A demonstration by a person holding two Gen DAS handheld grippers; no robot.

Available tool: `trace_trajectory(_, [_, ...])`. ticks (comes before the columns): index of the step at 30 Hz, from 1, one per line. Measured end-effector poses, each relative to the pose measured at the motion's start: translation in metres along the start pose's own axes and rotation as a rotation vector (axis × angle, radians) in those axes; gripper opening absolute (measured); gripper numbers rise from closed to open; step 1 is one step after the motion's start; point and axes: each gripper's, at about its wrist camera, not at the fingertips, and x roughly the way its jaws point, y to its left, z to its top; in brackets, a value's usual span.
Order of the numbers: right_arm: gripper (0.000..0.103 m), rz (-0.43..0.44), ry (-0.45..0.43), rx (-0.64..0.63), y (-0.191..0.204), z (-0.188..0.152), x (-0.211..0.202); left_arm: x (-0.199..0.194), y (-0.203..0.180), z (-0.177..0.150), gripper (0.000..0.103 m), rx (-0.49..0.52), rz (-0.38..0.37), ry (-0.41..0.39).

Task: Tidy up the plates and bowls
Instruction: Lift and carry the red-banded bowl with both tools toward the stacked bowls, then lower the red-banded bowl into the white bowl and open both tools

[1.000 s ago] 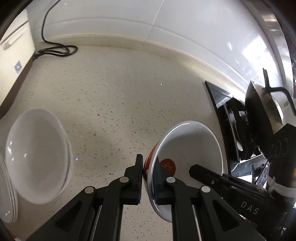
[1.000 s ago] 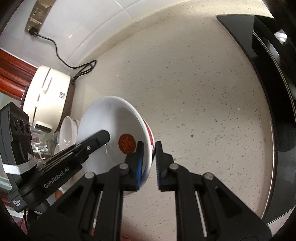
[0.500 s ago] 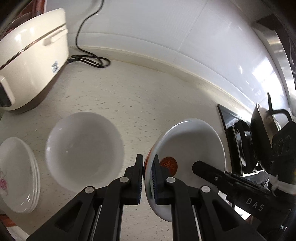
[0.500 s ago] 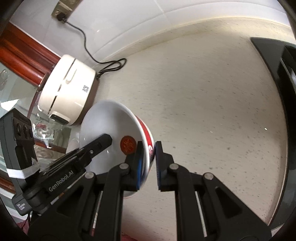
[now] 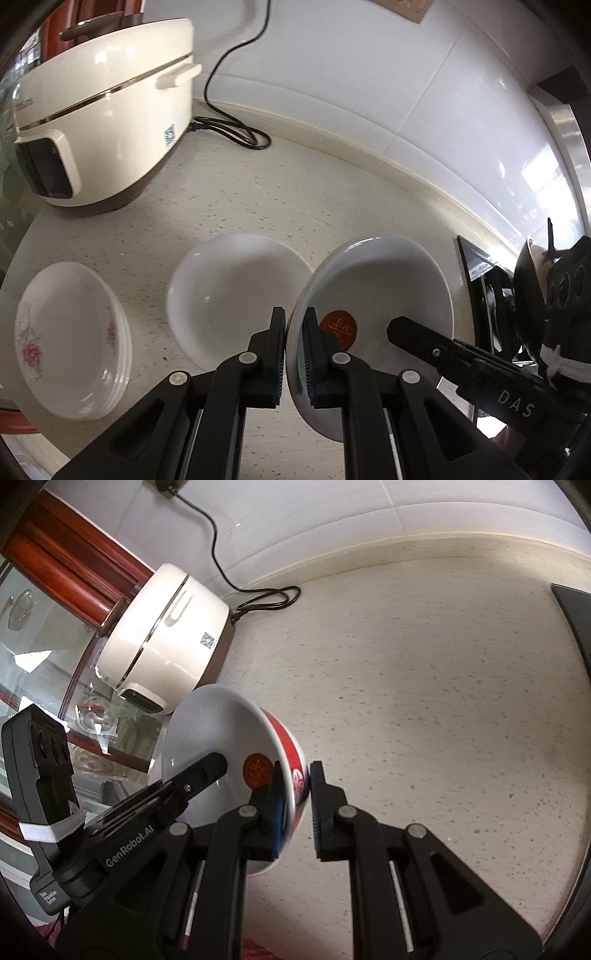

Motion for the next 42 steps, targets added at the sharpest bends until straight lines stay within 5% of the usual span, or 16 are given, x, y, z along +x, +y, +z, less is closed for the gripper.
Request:
trace_trajectory(19, [0.015, -0.012, 0.067, -0.089, 0.04, 0.007, 0.046, 0.009, 0.048, 0.006, 0.01, -0.079, 0.063, 0.013])
trace_trajectory(42, [0.019, -0.122, 0.111, -0.221, 0.058, 0.011, 0.071, 0.029, 0.055, 0.014, 0.014, -0.011, 0.093, 0.098])
